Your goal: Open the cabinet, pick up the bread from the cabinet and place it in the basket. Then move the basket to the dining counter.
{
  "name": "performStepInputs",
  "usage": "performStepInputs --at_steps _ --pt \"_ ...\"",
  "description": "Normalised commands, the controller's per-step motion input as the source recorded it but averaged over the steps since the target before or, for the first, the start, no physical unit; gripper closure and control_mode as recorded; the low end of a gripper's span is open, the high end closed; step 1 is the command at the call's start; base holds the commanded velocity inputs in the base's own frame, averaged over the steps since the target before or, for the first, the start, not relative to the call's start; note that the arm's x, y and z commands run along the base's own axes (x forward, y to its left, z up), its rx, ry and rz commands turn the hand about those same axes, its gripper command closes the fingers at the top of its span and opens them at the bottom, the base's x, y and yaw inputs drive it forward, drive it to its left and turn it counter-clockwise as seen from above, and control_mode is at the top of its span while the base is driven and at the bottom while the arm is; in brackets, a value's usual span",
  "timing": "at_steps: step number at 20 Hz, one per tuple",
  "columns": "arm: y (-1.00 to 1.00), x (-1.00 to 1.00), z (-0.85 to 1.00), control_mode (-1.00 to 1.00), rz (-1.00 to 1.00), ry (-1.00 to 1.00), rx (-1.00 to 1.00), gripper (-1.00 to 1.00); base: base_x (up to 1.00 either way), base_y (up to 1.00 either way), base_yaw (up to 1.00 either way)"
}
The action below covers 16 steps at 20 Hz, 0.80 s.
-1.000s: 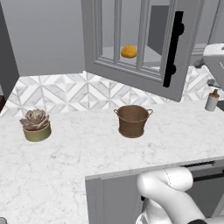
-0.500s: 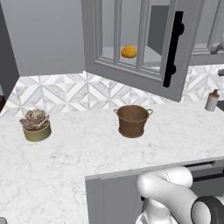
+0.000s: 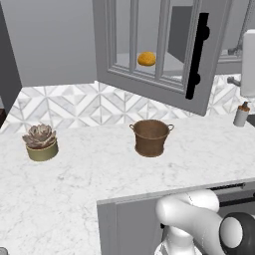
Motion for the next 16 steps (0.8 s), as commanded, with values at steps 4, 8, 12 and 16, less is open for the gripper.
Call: performStepInputs --at_steps 4,8,12,16 --pt "0.01 0.7 0.0 -1.0 0.08 0.26 0.27 -1.0 0.0 0.0 0.0" --pt "0.07 0.25 0.04 -1.0 0.13 0.25 0.15 -1.0 0.0 0.0 0.0" --pt "0.37 -0.05 0.0 -1.0 0.2 0.14 0.09 -1.0 0.0 0.0 0.0" --pt "0.65 -0.05 -0.07 -1.0 0.21 0.05 0.08 -1.0 0.0 0.0 0.0"
